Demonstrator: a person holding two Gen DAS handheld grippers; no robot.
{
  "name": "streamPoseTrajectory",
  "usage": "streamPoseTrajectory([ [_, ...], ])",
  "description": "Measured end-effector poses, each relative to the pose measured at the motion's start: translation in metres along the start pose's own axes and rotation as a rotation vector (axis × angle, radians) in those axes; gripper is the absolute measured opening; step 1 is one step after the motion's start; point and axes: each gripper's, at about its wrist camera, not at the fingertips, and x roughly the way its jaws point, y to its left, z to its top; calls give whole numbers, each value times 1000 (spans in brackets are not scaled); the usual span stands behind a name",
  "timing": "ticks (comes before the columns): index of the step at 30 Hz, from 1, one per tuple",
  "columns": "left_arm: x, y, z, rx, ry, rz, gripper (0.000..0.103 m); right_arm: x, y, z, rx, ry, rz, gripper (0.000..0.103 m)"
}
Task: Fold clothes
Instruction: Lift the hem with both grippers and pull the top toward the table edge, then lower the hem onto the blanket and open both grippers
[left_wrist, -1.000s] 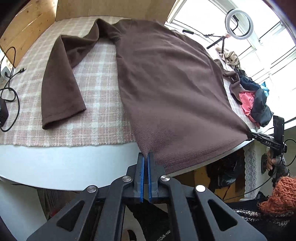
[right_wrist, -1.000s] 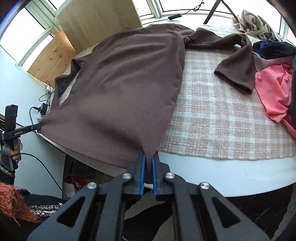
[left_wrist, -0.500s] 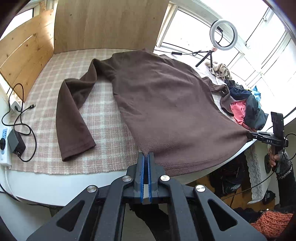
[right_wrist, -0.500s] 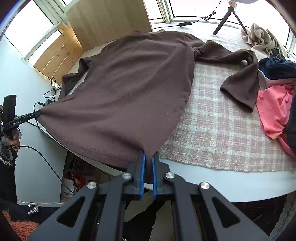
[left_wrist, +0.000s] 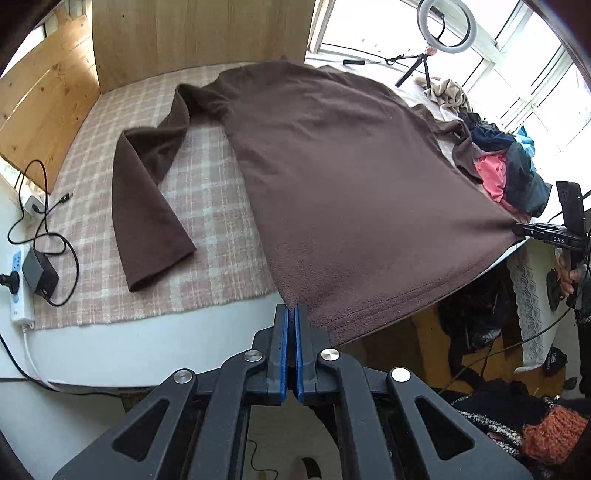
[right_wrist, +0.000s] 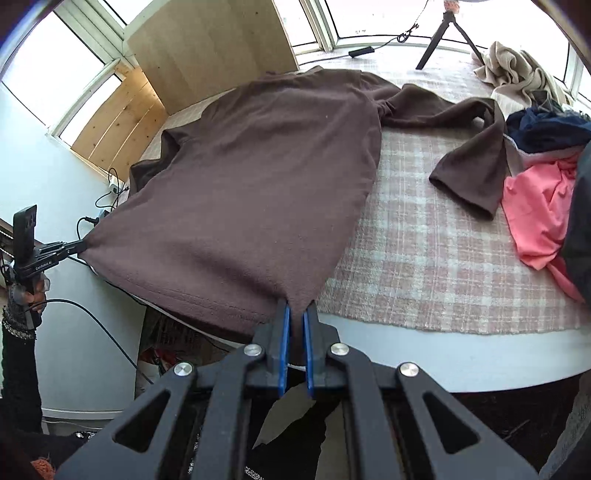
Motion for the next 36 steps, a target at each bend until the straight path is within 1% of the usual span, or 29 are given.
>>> streamPoseTrajectory([
  [1, 26, 5, -13, -16, 64, 7, 4, 20, -3, -12, 1, 58, -30, 14],
  [2, 46, 8, -22, -23, 118, 32, 3, 34, -9, -22, 12, 117, -73, 15],
  [3, 55, 11, -30, -29, 147, 47, 2, 47, -14, -33, 24, 175, -118, 15],
  [4, 62, 14, -36, -35, 169, 58, 2, 47, -20, -39, 41, 183, -123, 15],
  [5, 58, 16, -36, -41, 158, 44, 2, 41, -26, -42, 56, 162, -96, 16],
  [7, 44, 17, -24, -42, 117, 37, 3, 20, -35, -34, 85, 80, -57, 18],
  [8, 37, 17, -11, -35, 91, 34, 5, 10, -37, -24, 82, 34, -39, 22],
  [9, 31, 18, 2, -30, 65, 34, 10, 4, -39, -9, 82, -17, -34, 25],
  [10, 29, 18, 21, -33, 40, 43, 13, -2, -42, 6, 82, -69, -30, 34],
  [11, 29, 18, 40, -32, 18, 46, 14, -3, -44, 24, 73, -108, -17, 39],
  [12, 30, 19, 60, -32, -2, 50, 16, -1, -46, 42, 62, -140, -2, 40],
  [13, 36, 22, 80, -34, -15, 61, 18, 4, -49, 61, 59, -168, -6, 40],
  [15, 47, 27, 120, -38, -42, 83, 22, 20, -55, 99, 75, -196, -20, 40],
  [16, 53, 30, 140, -43, -53, 91, 25, 29, -58, 115, 79, -200, -11, 40],
  [18, 72, 45, 172, -83, -59, 79, 28, 47, -63, 143, 84, -197, -21, 40],
  [20, 93, 60, 200, -119, -59, 72, 28, 64, -69, 167, 94, -193, -41, 40],
  [23, 113, 73, 227, -147, -53, 54, 28, 78, -78, 189, 123, -194, -40, 40],
  [26, 120, 76, 240, -141, -71, 19, 28, 83, -88, 203, 139, -214, -42, 40],
  [28, 123, 73, 244, -123, -79, 11, 27, 87, -96, 210, 159, -209, -32, 40],
  [29, 126, 73, 245, -119, -77, 13, 24, 91, -97, 212, 160, -203, -14, 40],
  [30, 129, 75, 246, -115, -74, 11, 8, 94, -98, 214, 159, -197, 7, 40],
  [31, 131, 76, 247, -107, -72, 11, 3, 96, -95, 215, 145, -189, 11, 35],
  [32, 130, 75, 247, -81, -76, 23, 3, 95, -90, 215, 107, -181, -33, 8],
  [33, 128, 74, 247, -53, -81, 39, 3, 94, -83, 214, 67, -172, -84, 3],
  [34, 123, 73, 245, -18, -93, 71, 3, 93, -77, 214, 26, -163, -134, 2],
  [35, 118, 76, 243, -9, -104, 88, 3, 91, -71, 213, -15, -153, -184, 2],
  [36, 117, 80, 241, -20, -102, 85, 3, 92, -75, 212, -7, -141, -198, 2],
])
